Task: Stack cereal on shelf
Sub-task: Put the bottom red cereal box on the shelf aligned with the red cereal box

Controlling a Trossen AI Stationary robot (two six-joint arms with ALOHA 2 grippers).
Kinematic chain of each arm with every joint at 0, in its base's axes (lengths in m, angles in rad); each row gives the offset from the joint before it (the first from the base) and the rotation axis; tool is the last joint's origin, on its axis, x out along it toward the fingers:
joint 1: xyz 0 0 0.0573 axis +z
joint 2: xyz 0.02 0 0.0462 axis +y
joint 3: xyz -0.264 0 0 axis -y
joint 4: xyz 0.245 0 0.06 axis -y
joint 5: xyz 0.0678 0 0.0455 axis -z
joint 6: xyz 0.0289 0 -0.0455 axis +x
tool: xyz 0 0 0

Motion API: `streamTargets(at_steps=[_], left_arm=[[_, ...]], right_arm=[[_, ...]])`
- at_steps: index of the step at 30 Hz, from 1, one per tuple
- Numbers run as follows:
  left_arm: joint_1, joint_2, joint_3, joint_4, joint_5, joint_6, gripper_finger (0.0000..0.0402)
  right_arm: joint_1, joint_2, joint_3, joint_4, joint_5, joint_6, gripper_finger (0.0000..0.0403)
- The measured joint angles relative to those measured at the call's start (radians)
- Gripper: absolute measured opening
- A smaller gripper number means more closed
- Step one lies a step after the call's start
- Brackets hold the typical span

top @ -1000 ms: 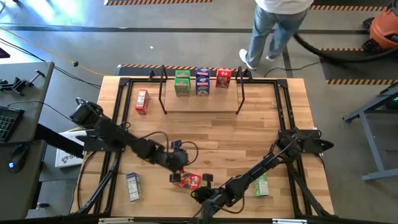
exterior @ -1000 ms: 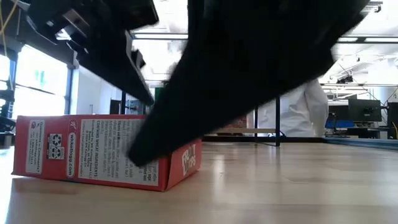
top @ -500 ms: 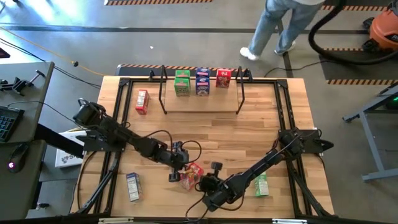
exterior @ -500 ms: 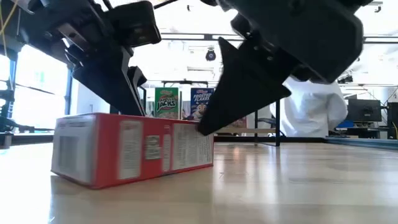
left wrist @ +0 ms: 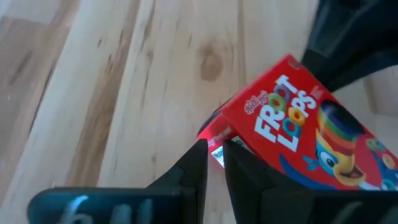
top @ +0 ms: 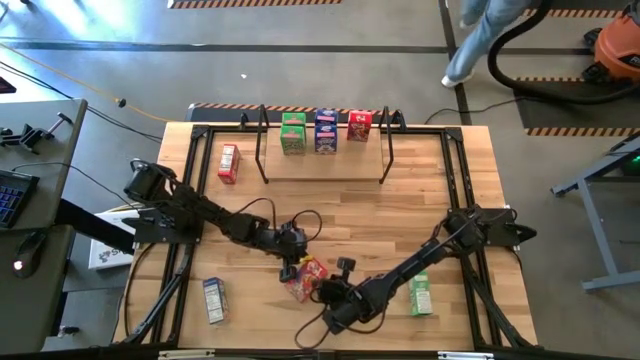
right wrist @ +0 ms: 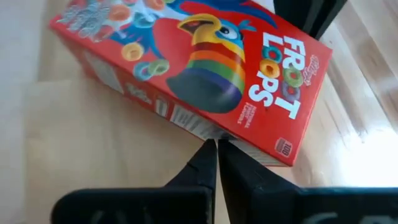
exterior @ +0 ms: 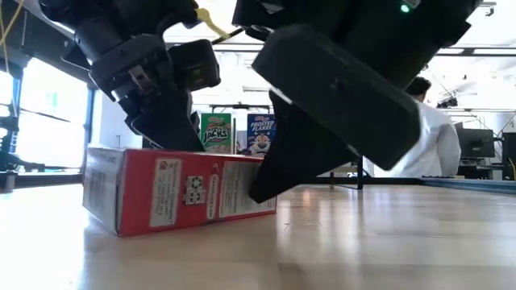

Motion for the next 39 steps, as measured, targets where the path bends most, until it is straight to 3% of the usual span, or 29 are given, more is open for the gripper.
streamTargets(at_steps=[23, 33, 39], left_arm=[[-0.014, -0.188, 0.001, -0.030, -0.140, 0.125, 0.0046], [-0.118, -0.188, 0.001, -0.048, -0.306, 0.189, 0.0046], [-0.203, -0.183, 0.000, -0.080, -0.404, 0.194, 0.0046]], right_arm=[[-0.002, -0.032, 0.000, -0.174, 0.294, -0.094, 0.0007], [0.009, -0.032, 0.000, -0.187, 0.403, -0.164, 0.0007], [0.040, -0.033, 0.000, -0.208, 0.580, -0.167, 0.0007]])
